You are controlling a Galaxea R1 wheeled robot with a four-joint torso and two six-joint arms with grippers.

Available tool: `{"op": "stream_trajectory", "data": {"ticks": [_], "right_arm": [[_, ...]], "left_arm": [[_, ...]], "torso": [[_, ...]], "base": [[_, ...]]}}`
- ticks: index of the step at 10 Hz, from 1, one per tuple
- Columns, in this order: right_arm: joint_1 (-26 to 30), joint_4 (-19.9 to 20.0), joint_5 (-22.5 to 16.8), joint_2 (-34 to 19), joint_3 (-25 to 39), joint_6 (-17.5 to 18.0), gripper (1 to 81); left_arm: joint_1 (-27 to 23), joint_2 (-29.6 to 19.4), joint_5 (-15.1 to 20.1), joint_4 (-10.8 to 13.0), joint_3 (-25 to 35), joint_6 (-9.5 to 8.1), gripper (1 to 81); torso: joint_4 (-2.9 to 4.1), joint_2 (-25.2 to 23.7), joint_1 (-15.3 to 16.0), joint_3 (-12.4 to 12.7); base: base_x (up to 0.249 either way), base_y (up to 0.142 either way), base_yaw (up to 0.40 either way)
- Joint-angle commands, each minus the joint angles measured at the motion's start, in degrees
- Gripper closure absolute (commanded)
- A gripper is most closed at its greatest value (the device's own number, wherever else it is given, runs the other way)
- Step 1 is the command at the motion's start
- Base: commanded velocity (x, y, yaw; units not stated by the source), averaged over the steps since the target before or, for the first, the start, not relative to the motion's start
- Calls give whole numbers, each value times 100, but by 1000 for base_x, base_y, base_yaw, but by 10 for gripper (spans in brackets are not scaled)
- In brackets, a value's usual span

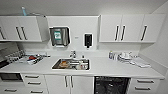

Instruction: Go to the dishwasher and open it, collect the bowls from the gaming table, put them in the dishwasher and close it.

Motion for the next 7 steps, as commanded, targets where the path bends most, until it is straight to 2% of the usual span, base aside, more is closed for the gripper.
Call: {"op": "stream_trajectory", "data": {"ticks": [1, 3, 4, 7], "right_arm": [[352, 45, -231, -10, -7, 2, 10], [387, 45, -249, -10, 28, -7, 10], [387, 45, -249, -10, 71, -7, 10], [378, 53, -249, -10, 98, -7, 10]], "left_arm": [[-264, -24, 321, 27, -11, 39, 10], [-264, -50, 312, 53, -11, 119, 10], [-264, -67, 277, 176, -11, 146, 10], [-264, -85, 242, 229, 15, 154, 10]], "torso": [[0, 0, 0, 2], [0, 0, 2, 2], [0, 0, 2, 2], [0, 0, 2, 2]], "base": [[0, 0, 355], [0, 0, 357], [0, 0, 357], [0, 0, 357]]}}
